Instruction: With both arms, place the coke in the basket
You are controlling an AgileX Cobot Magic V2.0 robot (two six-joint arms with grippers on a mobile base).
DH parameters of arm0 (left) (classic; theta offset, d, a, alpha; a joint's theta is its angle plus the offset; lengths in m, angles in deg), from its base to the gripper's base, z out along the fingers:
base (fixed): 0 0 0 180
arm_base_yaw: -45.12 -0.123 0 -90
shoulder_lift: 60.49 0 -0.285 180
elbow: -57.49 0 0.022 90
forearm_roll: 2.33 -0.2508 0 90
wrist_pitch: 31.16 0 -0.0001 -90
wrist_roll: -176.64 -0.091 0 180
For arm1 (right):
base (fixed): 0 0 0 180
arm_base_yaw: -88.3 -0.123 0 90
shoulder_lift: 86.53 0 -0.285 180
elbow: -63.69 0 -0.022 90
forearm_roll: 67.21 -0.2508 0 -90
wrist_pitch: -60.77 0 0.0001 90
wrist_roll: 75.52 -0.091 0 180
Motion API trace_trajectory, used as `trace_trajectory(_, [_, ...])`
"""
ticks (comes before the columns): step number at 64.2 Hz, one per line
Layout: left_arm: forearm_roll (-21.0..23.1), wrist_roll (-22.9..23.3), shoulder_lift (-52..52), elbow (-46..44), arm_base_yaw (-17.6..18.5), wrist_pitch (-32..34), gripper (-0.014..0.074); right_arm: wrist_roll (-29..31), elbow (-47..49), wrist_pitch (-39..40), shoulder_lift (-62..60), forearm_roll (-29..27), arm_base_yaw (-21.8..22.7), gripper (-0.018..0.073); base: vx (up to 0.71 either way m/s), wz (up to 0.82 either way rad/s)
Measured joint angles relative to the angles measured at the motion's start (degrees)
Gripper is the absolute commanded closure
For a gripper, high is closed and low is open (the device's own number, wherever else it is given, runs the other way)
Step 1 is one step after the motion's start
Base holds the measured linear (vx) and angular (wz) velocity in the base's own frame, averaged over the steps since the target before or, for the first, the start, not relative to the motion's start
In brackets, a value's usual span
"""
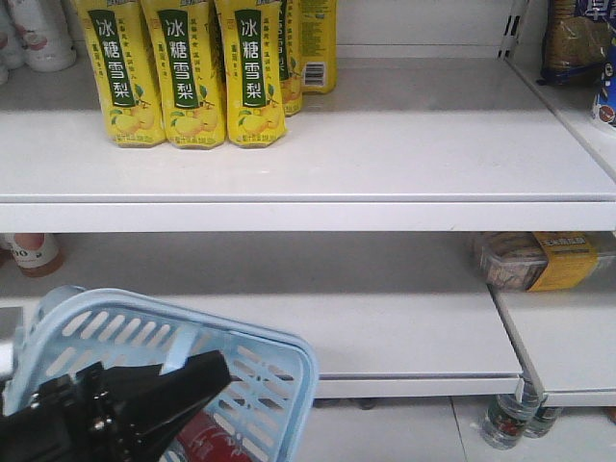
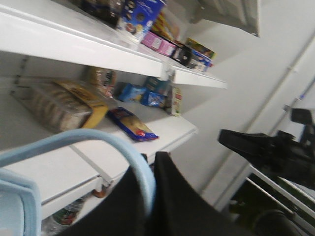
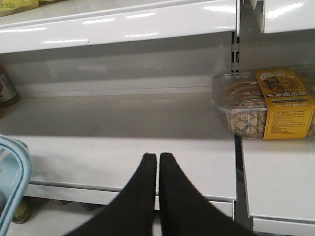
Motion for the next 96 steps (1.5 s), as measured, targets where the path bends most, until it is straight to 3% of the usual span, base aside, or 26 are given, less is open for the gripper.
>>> trace_trajectory(9, [10.00, -8.51, 6.76, 3.85, 0.14, -6.38, 0.0603, 0.00, 0.00, 0.00, 0.00, 0.00, 0.00, 0.0561, 0.00, 0.00])
trace_trajectory(30, [23.50, -24.97, 22.87, 9.53, 0.14, -24.79, 0.0603, 0.00, 0.00, 0.00, 0.00, 0.00, 0.00, 0.0561, 0.00, 0.00])
trace_trajectory(54, [24.92, -27.69, 36.23, 15.02, 0.14, -40.11, 0.0603, 0.00, -0.04, 0.00, 0.00, 0.00, 0.00, 0.0561, 0.00, 0.00])
trace_trajectory(62, [24.92, -30.95, 37.56, 15.02, -0.27, -43.07, 0.0603, 0.00, -0.04, 0.00, 0.00, 0.00, 0.00, 0.0561, 0.00, 0.00])
trace_trajectory(67, [25.19, -32.59, 38.45, 15.02, -2.86, -44.77, 0.0603, 0.00, -0.04, 0.00, 0.00, 0.00, 0.00, 0.0561, 0.00, 0.00])
trace_trajectory(84, [26.08, -34.01, 46.80, 15.02, -17.56, -50.16, 0.0603, -0.02, -0.04, 0.00, 0.00, 0.00, 0.00, 0.0561, 0.00, 0.00])
trace_trajectory(96, [27.07, -39.26, 54.85, 15.02, -24.62, -53.02, 0.0603, -0.02, -0.04, 0.00, 0.00, 0.00, 0.00, 0.0561, 0.00, 0.00])
